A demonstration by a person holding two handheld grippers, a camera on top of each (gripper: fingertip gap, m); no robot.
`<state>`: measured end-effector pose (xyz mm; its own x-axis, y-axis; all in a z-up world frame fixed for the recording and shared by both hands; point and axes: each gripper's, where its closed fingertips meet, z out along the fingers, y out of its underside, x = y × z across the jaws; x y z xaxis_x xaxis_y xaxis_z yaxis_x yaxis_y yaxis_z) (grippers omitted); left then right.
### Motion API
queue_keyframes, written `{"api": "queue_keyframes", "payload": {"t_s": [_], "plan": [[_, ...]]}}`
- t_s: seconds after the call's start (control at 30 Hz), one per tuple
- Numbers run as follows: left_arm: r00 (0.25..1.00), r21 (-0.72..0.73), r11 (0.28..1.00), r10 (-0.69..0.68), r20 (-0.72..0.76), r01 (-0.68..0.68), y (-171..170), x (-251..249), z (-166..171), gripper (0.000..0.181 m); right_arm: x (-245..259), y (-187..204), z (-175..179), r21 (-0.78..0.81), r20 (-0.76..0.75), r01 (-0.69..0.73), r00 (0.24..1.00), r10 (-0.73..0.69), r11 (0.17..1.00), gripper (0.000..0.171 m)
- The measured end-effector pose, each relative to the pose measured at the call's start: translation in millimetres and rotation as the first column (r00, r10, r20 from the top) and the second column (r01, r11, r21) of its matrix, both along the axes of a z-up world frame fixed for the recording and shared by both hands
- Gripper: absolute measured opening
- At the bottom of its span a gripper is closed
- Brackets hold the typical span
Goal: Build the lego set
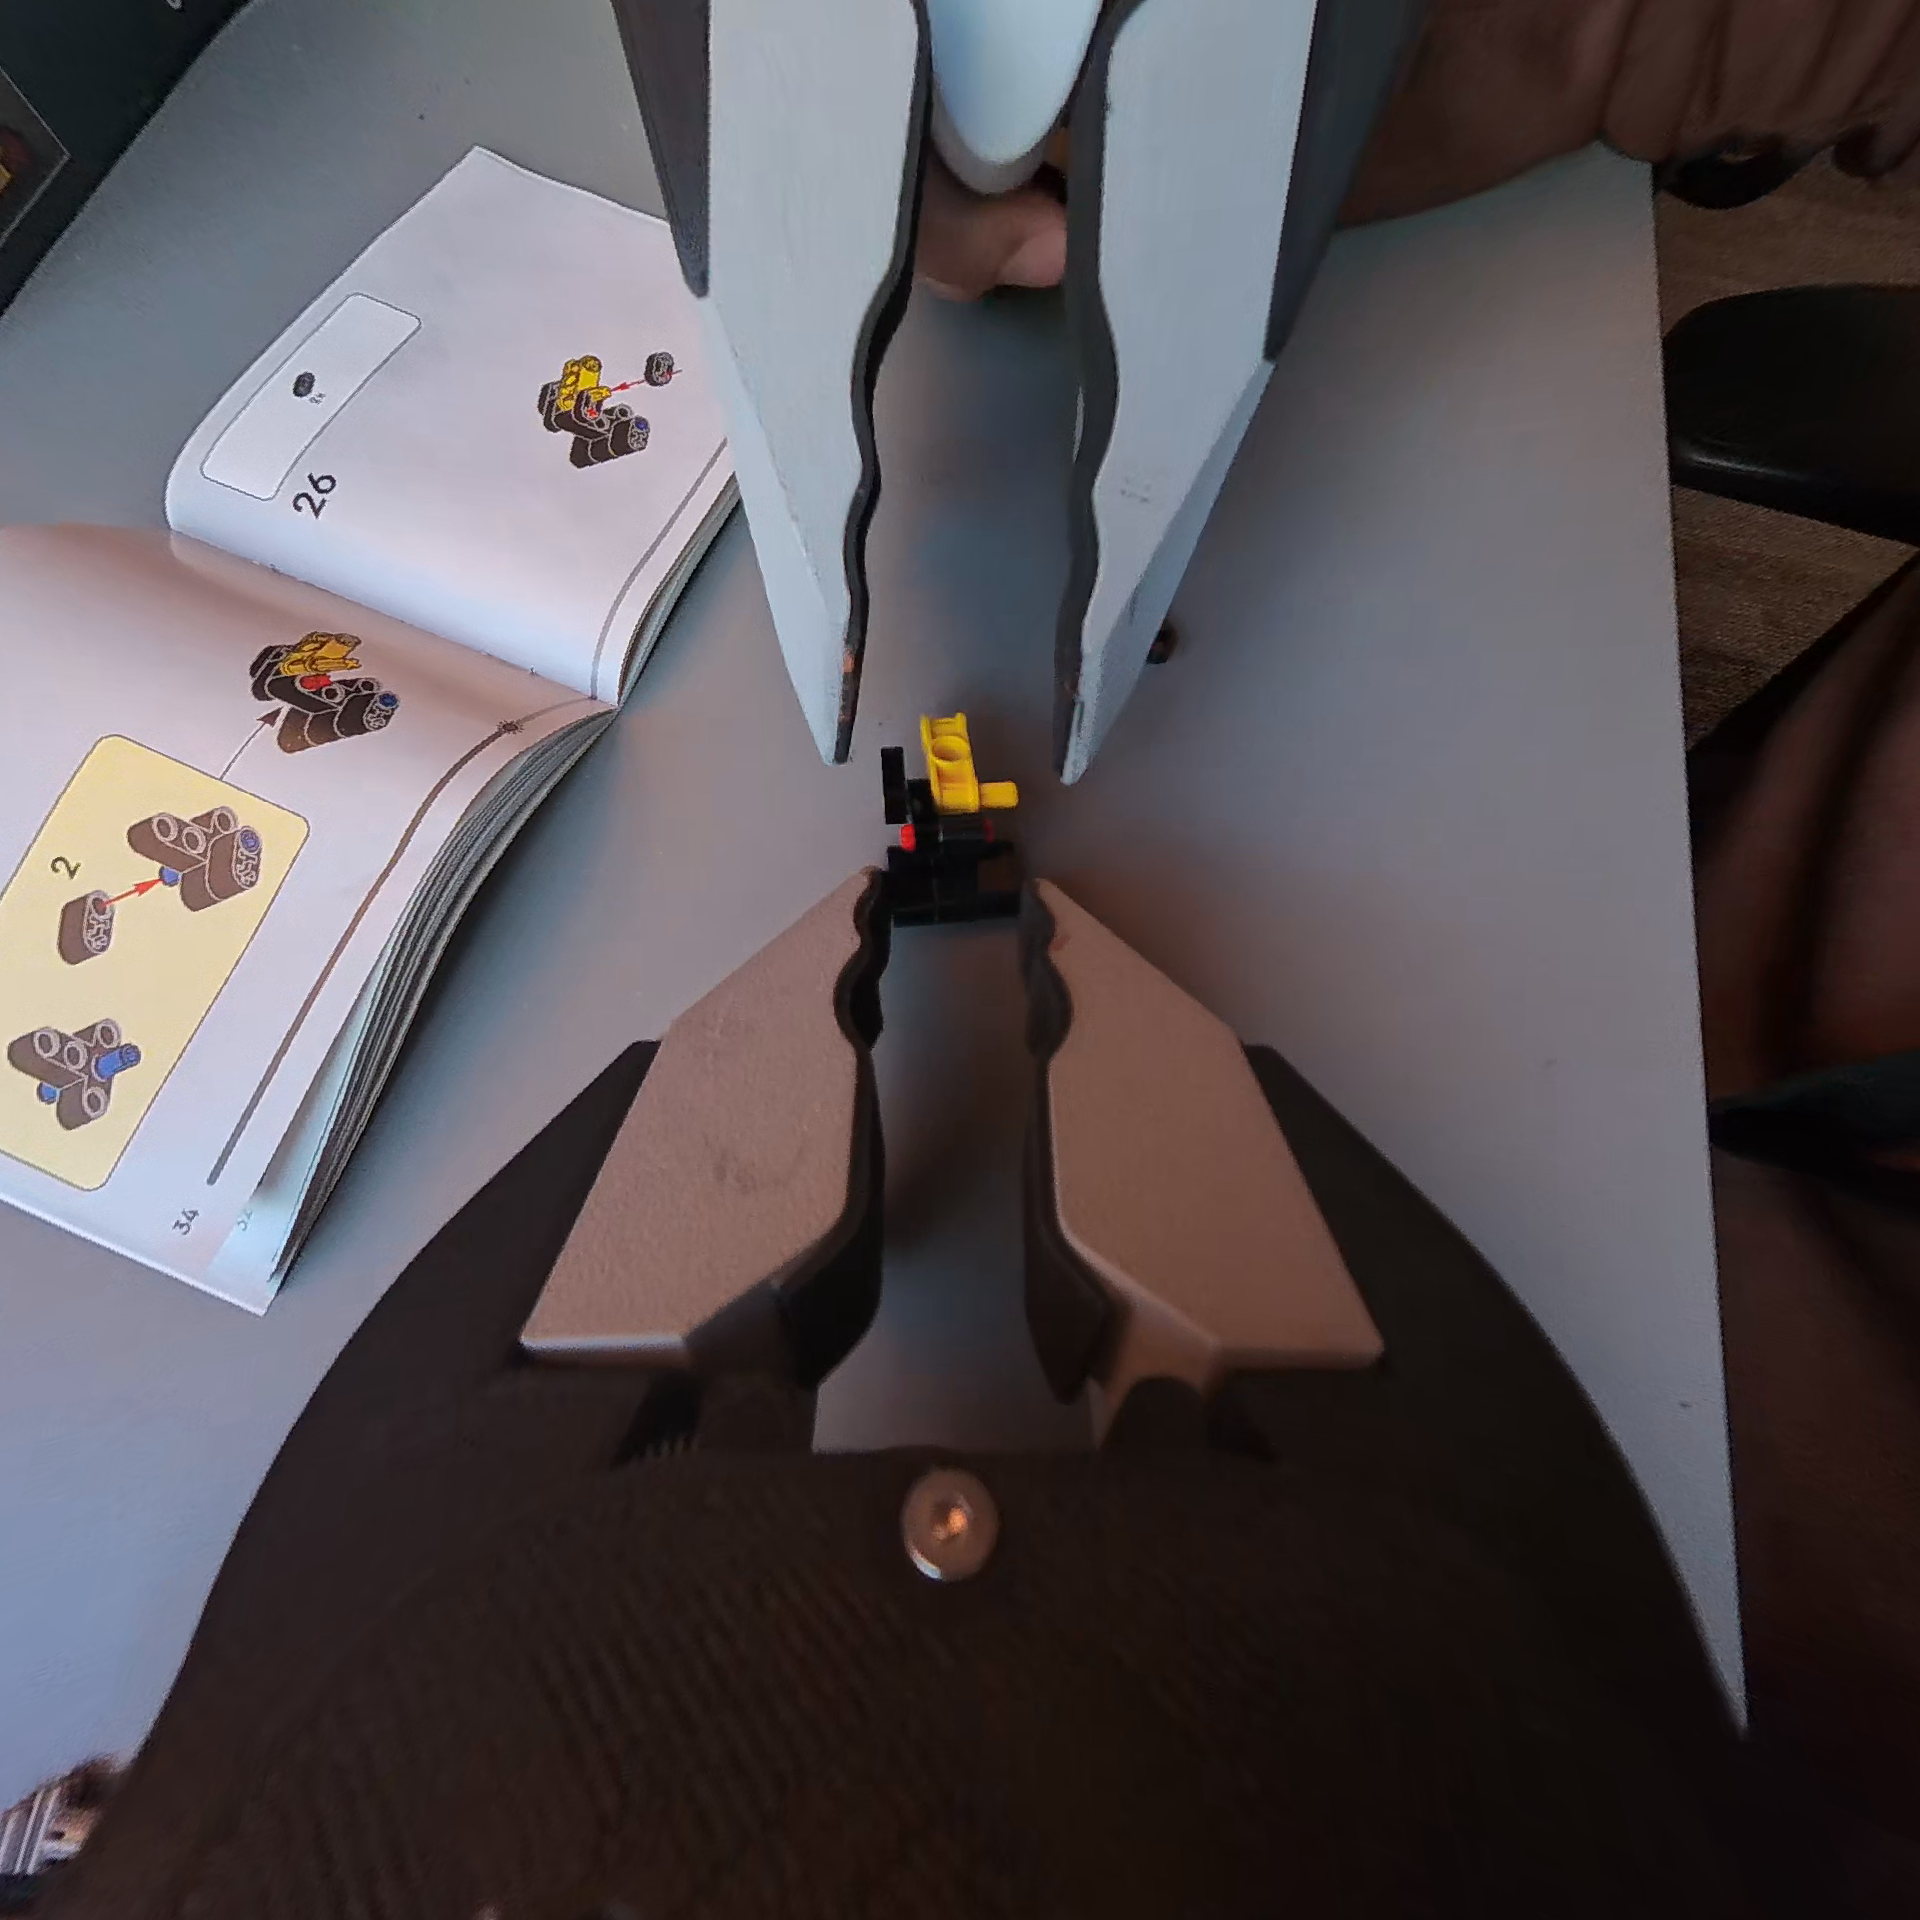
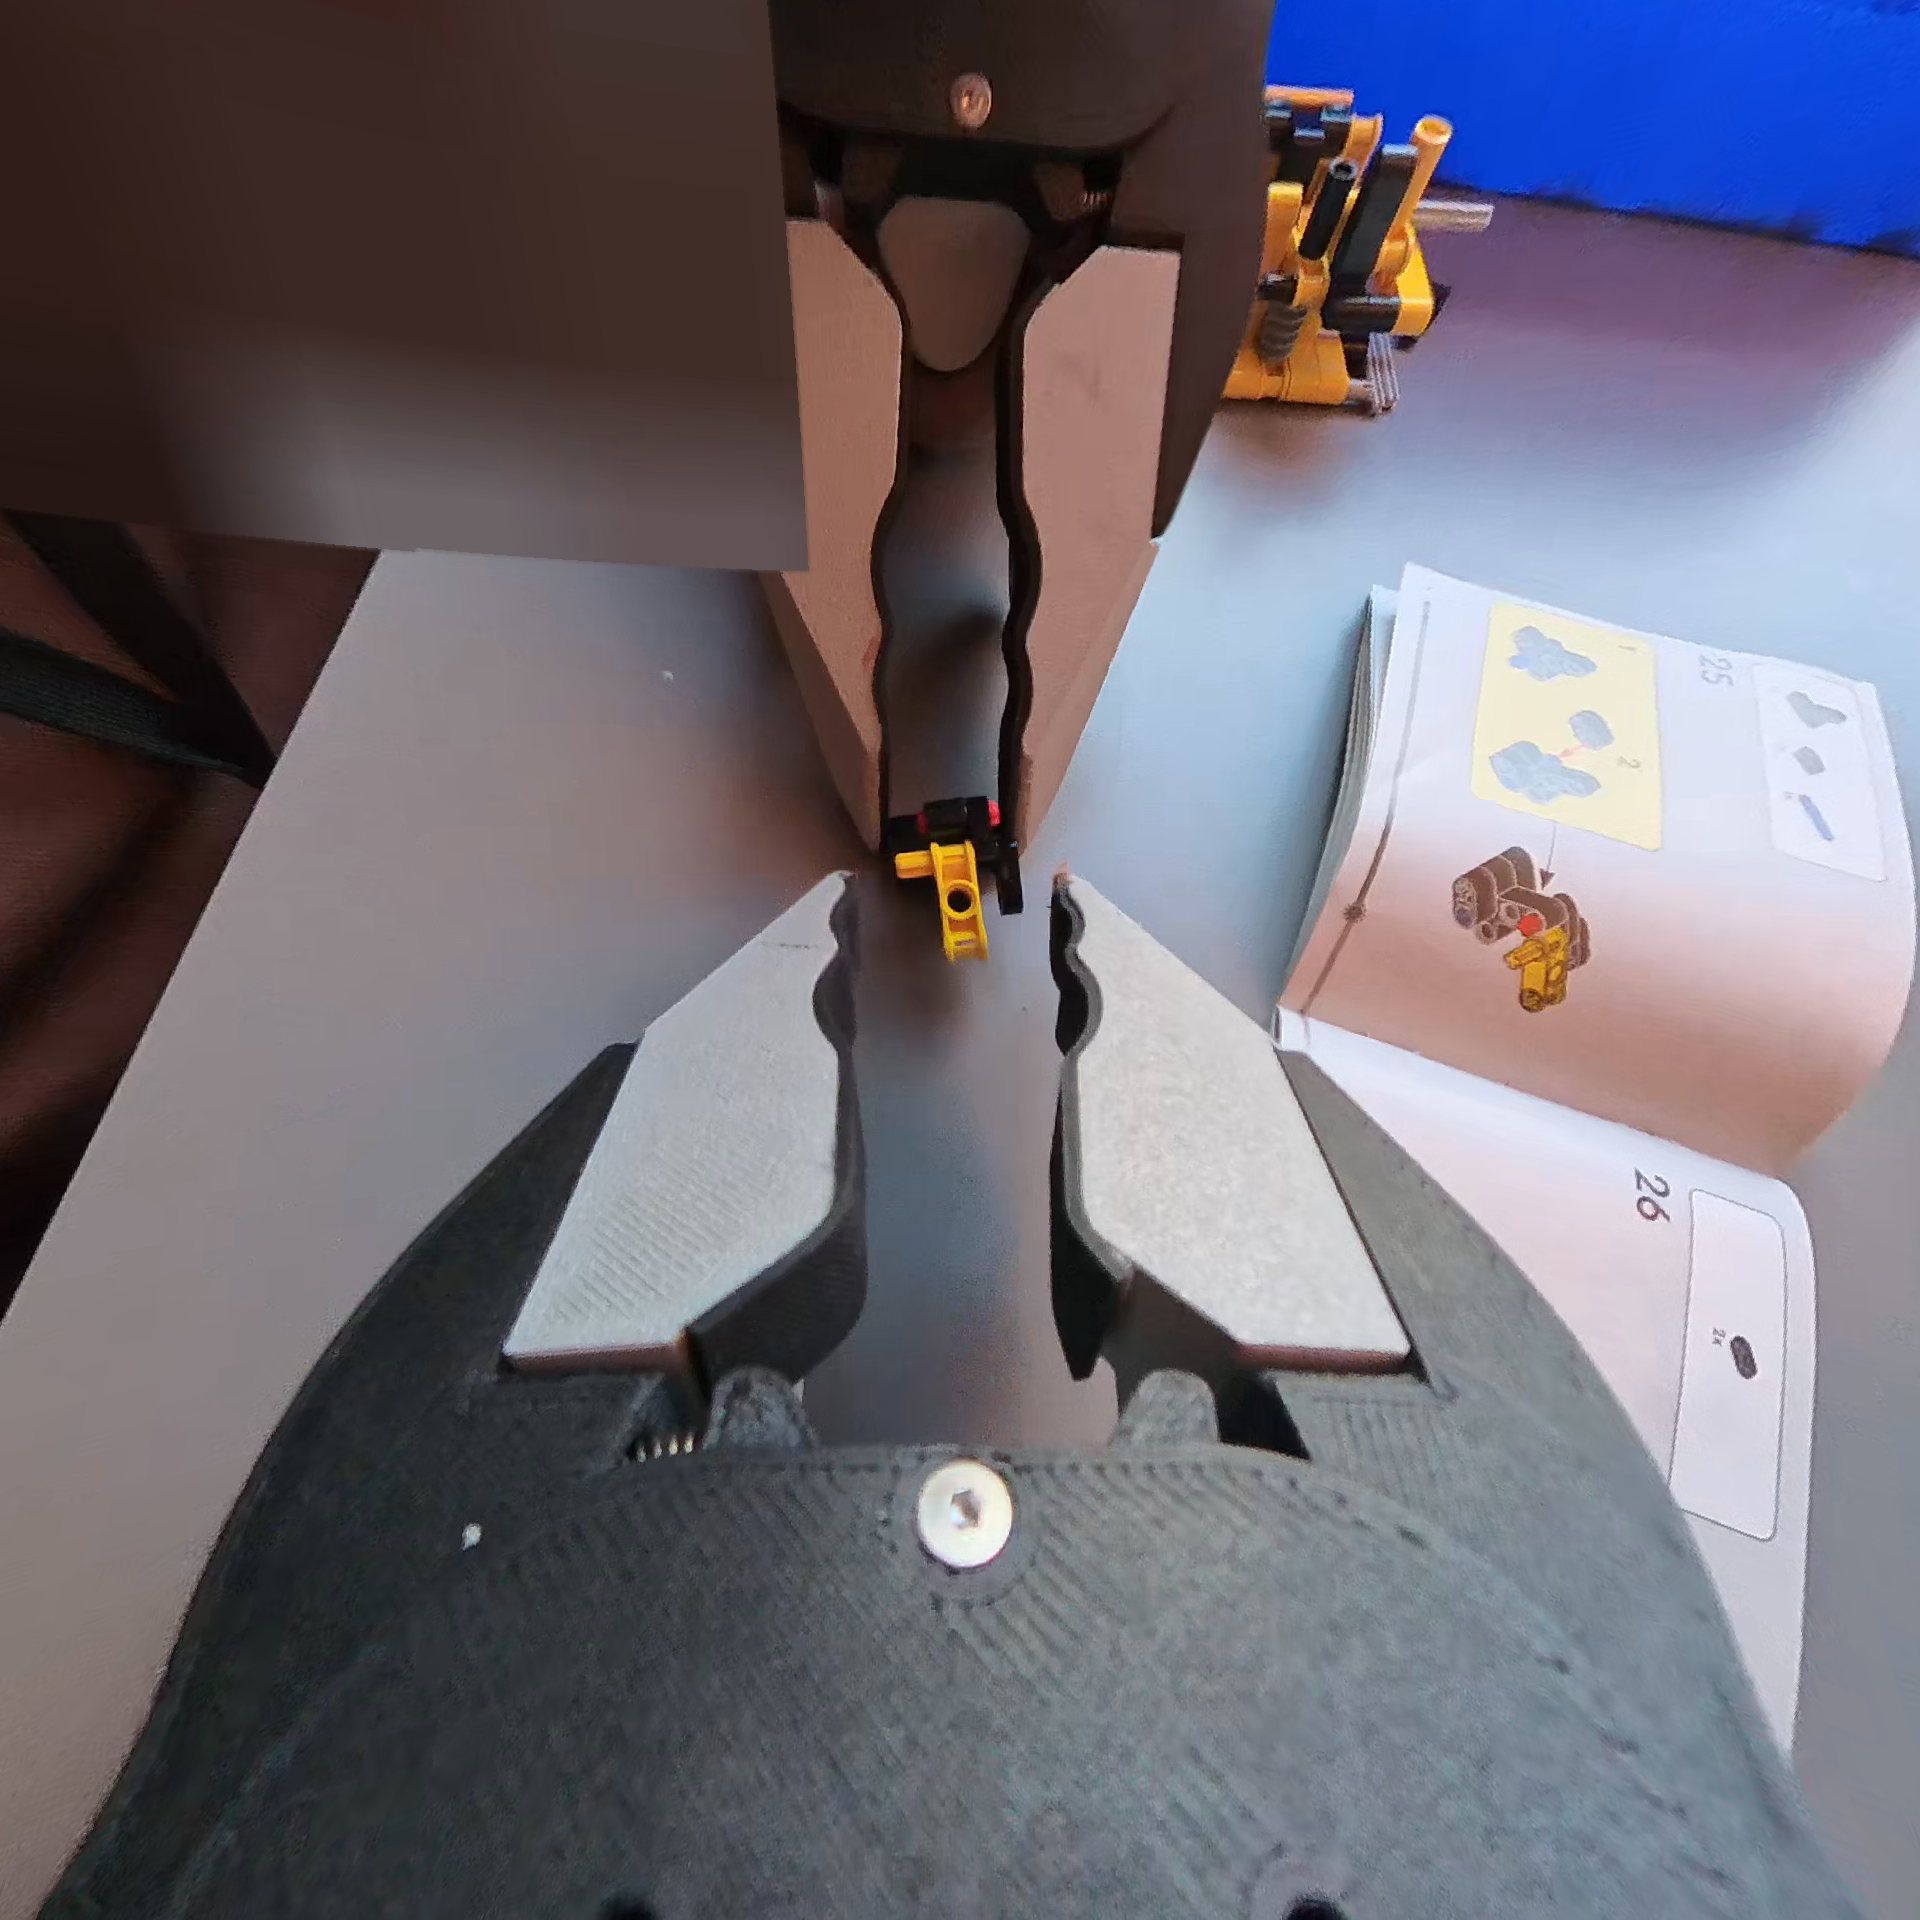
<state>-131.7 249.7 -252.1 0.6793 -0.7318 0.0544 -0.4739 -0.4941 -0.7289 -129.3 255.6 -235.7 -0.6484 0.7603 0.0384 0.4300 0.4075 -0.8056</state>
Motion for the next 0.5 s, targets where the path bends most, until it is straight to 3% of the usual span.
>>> {"api": "queue_keyframes", "payload": {"t_s": [0.3,0.5], "plan": [[1.0,0.001,1.0,-0.016,0.0,0.016,-1.8,1.7,0.1,0.022,-1.3,2.5,-5.9,0.068,-0.007,0.005,1.0,-0.005,0.998,0.013],[0.999,0.008,0.999,-0.038,-0.007,0.038,-4.1,3.8,0.2,0.022,-1.2,-0.7,-6.2,0.081,-0.016,-0.014,1.0,0.015,0.997,0.016]]}}
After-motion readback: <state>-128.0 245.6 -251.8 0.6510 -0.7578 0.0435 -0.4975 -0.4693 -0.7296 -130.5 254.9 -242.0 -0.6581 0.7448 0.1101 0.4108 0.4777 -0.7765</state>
